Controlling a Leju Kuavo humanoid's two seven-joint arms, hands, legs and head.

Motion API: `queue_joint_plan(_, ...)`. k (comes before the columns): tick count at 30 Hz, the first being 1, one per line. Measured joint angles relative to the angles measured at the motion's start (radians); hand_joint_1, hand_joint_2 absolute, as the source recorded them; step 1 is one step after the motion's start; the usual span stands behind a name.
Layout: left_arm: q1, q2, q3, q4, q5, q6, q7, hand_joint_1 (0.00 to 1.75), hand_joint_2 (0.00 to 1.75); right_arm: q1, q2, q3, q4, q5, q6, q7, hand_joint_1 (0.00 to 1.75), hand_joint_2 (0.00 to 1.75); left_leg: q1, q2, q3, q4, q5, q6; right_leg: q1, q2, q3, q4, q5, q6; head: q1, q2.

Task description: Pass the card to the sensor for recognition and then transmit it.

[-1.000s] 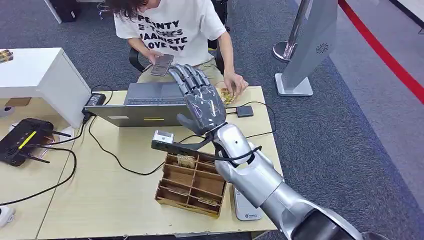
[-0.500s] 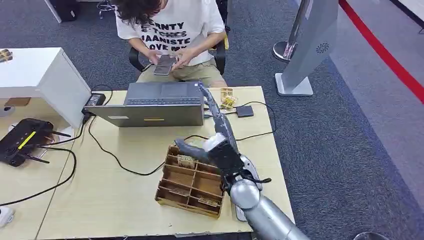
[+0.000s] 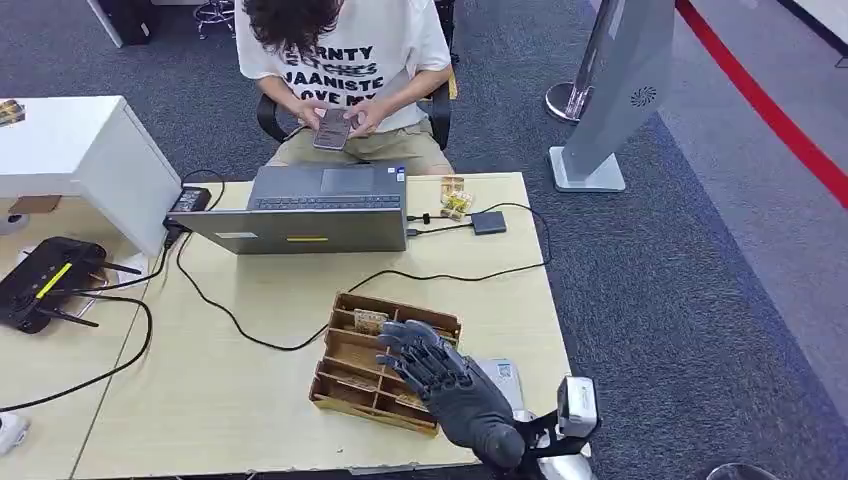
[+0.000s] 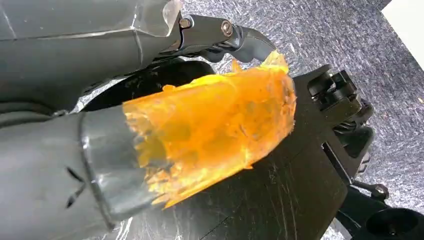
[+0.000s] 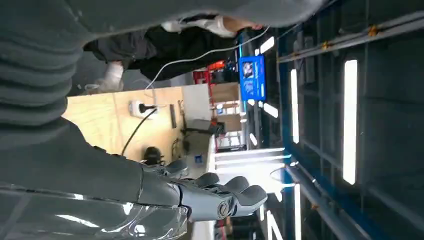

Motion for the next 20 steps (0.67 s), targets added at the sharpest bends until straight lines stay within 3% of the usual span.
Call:
queue_joint_plan(10,0.001,-0.002,0.000,0.000,0.005,-0.002,-0.003,0.00,0.00,-0.037,-0.002,0.013,-0.126,-0.014,0.020,-0.026,0.00,0.00,0.000,0.000,0.000,0.000,0.001,0.000,0.000,0.000,0.001,0.000,0.000,0.000,0.000,0.000)
queue_joint_plan(20,0.001,-0.002,0.002,0.000,0.011,0.006,-0.010,0.00,0.00,-0.010,-0.013,0.042,-0.114,0.000,0.061,-0.061,0.00,0.00,0.000,0.000,0.000,0.000,0.001,0.000,0.000,0.000,0.001,0.000,0.000,0.000,0.000,0.000)
